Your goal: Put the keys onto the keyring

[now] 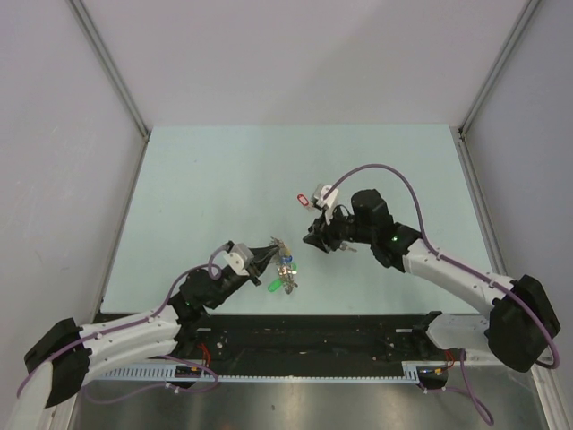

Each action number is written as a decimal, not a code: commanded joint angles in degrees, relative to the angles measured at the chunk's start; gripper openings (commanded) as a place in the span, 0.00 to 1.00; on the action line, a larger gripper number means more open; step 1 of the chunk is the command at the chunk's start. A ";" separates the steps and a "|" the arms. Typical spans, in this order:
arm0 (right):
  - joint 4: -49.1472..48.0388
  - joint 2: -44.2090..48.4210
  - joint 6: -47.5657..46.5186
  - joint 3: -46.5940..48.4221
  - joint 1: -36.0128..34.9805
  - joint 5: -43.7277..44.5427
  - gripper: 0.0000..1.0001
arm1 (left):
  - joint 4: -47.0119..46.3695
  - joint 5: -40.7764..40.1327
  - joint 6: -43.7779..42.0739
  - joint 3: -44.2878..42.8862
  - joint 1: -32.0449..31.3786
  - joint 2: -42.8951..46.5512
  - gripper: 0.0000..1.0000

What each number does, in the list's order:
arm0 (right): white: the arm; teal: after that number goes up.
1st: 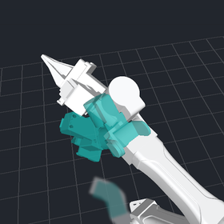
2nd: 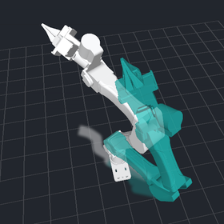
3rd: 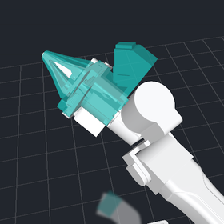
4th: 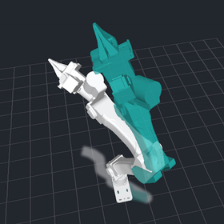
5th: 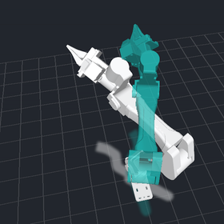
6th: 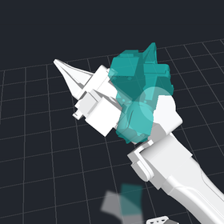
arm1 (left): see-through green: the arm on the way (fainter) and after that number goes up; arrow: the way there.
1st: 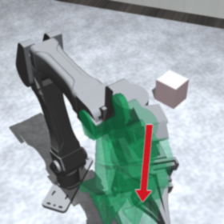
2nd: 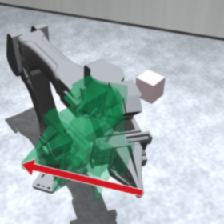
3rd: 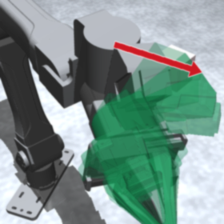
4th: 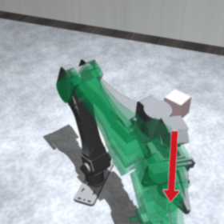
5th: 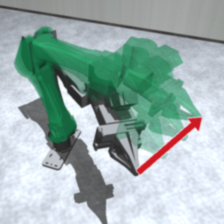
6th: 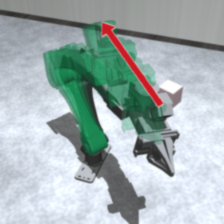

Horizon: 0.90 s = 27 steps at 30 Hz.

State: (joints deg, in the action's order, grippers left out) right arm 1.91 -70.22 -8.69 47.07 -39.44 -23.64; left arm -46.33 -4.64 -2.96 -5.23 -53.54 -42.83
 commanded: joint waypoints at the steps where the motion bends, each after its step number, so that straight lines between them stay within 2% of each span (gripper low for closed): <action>1: -14.28 -1.59 -3.53 -3.21 -2.31 -10.45 0.41 | -8.86 -1.07 2.26 0.84 0.28 1.34 0.00; 5: -19.92 -4.05 -3.26 -3.65 -3.54 -15.64 0.40 | -11.15 -1.42 2.61 1.54 0.28 1.08 0.00; 12: -25.55 -6.77 -2.65 -3.65 -3.71 -19.77 0.38 | -12.38 -1.33 4.81 2.25 0.28 1.78 0.00; 27: -26.08 -9.15 -2.30 -1.89 -4.15 -23.12 0.27 | -14.14 -0.01 6.12 2.60 0.28 2.05 0.00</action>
State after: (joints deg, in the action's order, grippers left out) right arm -21.43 -79.07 -10.98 43.27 -43.09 -44.95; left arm -53.01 -4.73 1.15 -2.68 -53.49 -41.82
